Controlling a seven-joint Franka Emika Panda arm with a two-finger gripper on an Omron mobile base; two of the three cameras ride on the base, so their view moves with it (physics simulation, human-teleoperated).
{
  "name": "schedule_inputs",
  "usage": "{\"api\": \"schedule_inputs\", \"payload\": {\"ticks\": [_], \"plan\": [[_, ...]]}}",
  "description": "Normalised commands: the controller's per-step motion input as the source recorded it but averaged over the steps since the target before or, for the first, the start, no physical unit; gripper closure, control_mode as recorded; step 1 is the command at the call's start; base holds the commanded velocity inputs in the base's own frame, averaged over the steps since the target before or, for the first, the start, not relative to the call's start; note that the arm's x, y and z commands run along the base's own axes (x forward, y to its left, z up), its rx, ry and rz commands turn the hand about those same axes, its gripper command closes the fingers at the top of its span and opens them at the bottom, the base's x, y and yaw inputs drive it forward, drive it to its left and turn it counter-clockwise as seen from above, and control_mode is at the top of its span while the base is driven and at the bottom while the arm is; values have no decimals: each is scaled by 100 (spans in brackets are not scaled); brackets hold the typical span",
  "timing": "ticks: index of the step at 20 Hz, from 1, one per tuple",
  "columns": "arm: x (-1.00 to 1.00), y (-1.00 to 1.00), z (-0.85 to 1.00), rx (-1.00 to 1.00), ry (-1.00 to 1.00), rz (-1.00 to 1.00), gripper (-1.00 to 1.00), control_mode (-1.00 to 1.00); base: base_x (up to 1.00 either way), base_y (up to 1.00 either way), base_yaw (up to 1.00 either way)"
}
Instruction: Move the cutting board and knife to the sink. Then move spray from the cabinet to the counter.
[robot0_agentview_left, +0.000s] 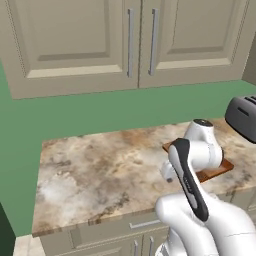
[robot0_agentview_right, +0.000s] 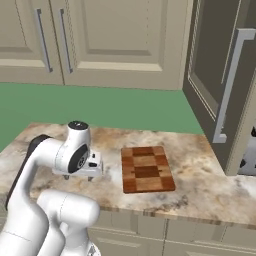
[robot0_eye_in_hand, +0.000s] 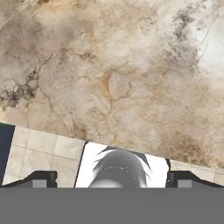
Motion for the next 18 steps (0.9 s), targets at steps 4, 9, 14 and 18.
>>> {"api": "schedule_inputs", "payload": {"ticks": [4,9,14,18], "plan": [[83,-6,7,0,-13,0,-100,-100,0,0,0],[73,-16,0,0,-12,0,-100,-100,0,0,0],[67,-27,0,0,-9,0,-100,-100,0,0,0],[69,-32,0,0,-2,0,-100,-100,0,0,0]]}}
